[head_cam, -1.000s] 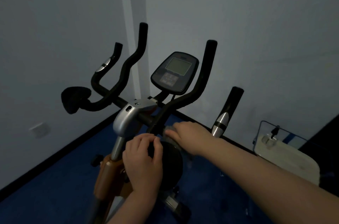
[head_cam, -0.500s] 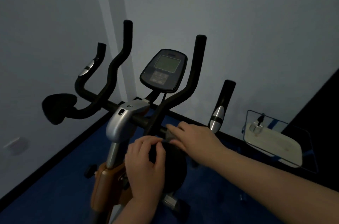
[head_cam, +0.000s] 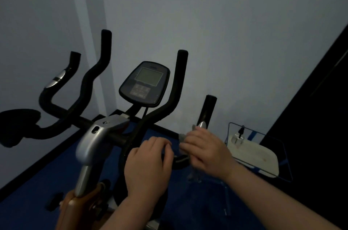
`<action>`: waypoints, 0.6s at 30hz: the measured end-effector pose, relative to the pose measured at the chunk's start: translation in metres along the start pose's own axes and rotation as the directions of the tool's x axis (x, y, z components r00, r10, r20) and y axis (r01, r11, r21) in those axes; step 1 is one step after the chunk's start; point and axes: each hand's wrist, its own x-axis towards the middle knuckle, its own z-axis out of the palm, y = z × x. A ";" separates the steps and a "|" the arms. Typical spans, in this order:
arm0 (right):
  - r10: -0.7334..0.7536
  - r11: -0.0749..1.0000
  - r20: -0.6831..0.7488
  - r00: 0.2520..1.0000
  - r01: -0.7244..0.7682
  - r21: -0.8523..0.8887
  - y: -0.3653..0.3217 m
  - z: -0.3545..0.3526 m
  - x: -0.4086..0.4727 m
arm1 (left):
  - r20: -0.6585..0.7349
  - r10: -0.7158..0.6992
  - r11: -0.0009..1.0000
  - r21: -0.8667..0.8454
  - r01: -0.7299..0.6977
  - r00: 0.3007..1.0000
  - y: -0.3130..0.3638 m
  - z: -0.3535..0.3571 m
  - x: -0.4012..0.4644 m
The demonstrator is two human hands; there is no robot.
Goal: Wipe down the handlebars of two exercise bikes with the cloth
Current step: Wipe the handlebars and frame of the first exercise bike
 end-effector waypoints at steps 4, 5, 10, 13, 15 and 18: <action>0.223 0.974 -0.142 0.964 -0.225 0.005 0.034 -0.011 0.031 | -0.014 -0.015 1.000 0.005 0.015 1.000 0.002 0.000 0.001; 0.250 0.968 -0.195 0.948 -0.250 0.023 0.029 -0.005 0.031 | -0.017 -0.017 1.000 0.010 0.017 1.000 0.001 0.000 0.001; -0.139 0.985 -0.118 0.983 0.150 0.084 0.014 0.010 0.012 | 0.001 -0.057 0.997 0.058 0.057 0.998 0.001 0.001 0.000; -0.217 0.976 -0.069 0.974 0.217 -0.010 0.062 -0.005 0.034 | 0.021 -0.088 0.993 0.085 0.086 0.996 0.003 0.000 0.001; -0.160 0.987 -0.146 0.976 0.153 -0.055 0.080 -0.010 0.039 | 0.038 -0.125 0.986 0.119 0.120 0.991 0.004 0.000 0.002; 0.022 0.999 -0.270 0.963 -0.008 0.053 0.057 0.007 0.025 | 0.073 -0.148 0.977 0.166 0.134 0.986 0.004 0.003 0.003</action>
